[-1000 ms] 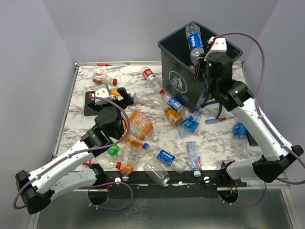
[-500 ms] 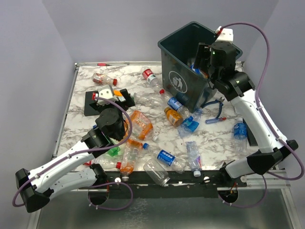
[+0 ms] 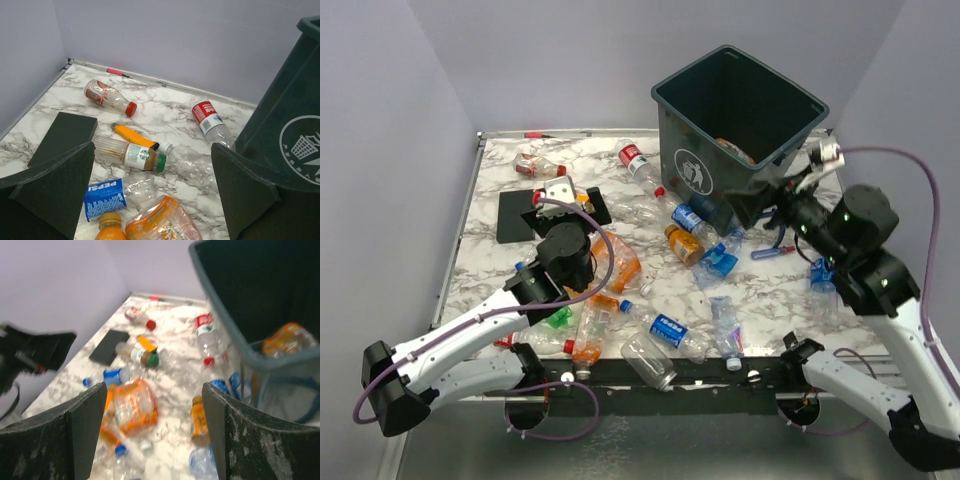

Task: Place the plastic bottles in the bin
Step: Place the plastic bottle in the trash bin.

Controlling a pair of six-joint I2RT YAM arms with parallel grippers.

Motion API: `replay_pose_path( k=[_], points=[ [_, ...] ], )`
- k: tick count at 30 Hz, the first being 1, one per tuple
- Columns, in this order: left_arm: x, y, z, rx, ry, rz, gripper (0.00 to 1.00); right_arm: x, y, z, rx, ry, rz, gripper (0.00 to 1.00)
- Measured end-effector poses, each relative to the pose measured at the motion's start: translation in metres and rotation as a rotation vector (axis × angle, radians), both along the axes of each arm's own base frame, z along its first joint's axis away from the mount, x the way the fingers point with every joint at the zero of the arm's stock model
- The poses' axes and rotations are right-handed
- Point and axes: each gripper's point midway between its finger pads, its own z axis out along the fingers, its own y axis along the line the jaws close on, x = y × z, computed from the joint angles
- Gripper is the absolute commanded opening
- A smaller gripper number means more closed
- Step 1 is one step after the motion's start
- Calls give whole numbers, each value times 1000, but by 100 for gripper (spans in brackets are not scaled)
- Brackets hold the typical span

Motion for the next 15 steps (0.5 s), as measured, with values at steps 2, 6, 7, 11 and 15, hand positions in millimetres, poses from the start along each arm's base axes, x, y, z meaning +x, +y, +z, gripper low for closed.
replay_pose_path(
  k=[2,6,7,11,15],
  points=[
    [4,-6,-7,31,17,-5,99,-22,-2,-26,27,4,44,79],
    [10,-32,-26,116,75,-73,99,-42,-3,-80,65,78,72,76],
    [12,-40,-31,136,89,-100,99,-43,-2,-94,68,110,74,74],
    [15,-78,-50,221,164,-240,99,-38,1,-160,60,297,37,73],
    [16,-104,-52,258,212,-348,99,-25,-10,-223,46,525,-133,76]
  ],
)
